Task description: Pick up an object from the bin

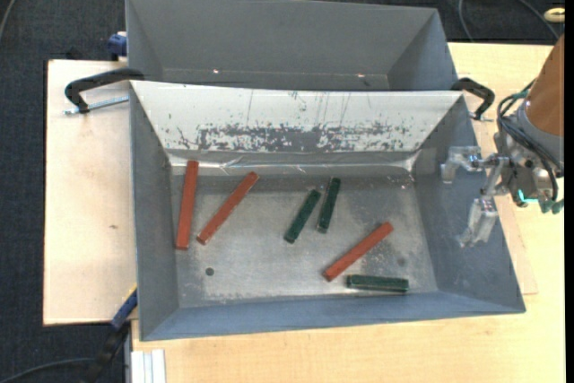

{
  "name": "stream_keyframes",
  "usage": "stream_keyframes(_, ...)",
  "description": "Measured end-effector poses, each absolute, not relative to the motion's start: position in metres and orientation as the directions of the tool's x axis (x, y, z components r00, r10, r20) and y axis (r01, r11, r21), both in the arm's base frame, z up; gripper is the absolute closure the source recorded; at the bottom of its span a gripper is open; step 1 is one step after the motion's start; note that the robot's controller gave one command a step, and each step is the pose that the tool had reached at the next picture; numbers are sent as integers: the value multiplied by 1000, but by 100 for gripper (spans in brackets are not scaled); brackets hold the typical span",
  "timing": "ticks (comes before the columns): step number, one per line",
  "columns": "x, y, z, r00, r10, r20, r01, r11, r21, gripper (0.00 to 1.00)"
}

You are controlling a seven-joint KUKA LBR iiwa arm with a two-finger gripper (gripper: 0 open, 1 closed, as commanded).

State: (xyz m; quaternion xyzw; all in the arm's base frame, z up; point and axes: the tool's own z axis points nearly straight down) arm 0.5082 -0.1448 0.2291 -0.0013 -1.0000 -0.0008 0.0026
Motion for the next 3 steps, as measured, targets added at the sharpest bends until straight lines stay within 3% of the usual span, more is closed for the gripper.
stream_keyframes(1,526,-113,67,-975,-221,4,-221,975,4,0)
stream_keyframes(2,528,-114,71,-975,-221,-1,-221,975,0,100)
stream_keyframes(3,539,-133,258,-985,-169,-15,-169,986,-6,100)
